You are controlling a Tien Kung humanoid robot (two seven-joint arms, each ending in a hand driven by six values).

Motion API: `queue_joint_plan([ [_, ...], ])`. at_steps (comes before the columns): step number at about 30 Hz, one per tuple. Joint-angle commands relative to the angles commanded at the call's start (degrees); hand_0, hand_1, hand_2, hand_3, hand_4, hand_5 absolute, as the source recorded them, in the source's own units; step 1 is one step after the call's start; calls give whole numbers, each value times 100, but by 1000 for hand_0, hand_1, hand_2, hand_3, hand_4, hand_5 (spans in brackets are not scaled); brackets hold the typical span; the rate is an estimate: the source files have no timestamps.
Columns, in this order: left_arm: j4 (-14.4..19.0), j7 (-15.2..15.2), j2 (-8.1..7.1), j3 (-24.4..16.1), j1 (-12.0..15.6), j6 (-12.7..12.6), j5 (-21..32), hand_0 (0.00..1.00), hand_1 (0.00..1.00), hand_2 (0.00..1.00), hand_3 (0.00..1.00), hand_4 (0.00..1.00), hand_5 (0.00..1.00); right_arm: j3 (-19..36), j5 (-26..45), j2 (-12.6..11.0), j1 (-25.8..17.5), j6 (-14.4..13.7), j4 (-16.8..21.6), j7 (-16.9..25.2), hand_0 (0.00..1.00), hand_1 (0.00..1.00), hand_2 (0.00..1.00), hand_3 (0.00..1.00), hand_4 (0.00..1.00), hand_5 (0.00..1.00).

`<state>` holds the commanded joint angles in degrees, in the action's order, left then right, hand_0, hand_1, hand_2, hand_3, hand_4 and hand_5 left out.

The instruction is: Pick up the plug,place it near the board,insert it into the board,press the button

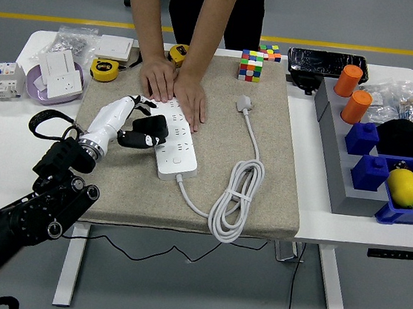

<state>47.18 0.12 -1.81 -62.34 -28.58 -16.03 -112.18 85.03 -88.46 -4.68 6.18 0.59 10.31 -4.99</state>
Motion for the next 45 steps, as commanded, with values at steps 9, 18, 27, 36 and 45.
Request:
queue_joint_plan([
  [9, -174, 71, 57, -9, -52, -64, -370, 609, 716, 562, 577, 905, 120, 18, -14, -5, -7, 0, 0, -7, 828, 745, 748, 782, 998, 940],
  [18, -209, -8, 56, -22, -63, -124, -208, 487, 573, 486, 533, 605, 141, 15, 3, 0, 1, -2, 0, -3, 829, 745, 749, 782, 998, 940],
  [27, -195, -33, 32, -47, -50, -30, 19, 474, 542, 438, 492, 544, 109, 4, 23, 2, 1, -5, 0, 2, 829, 744, 748, 782, 998, 940],
  [36, -81, -34, -72, -196, -9, 130, 76, 475, 540, 427, 442, 501, 103, 22, 5, 5, -22, -4, 0, -4, 827, 745, 748, 782, 998, 940],
  [45, 187, -30, -234, -531, 140, 114, 11, 475, 540, 422, 440, 497, 105, 14, 22, 15, -22, -7, 0, 0, 828, 744, 748, 782, 998, 940],
])
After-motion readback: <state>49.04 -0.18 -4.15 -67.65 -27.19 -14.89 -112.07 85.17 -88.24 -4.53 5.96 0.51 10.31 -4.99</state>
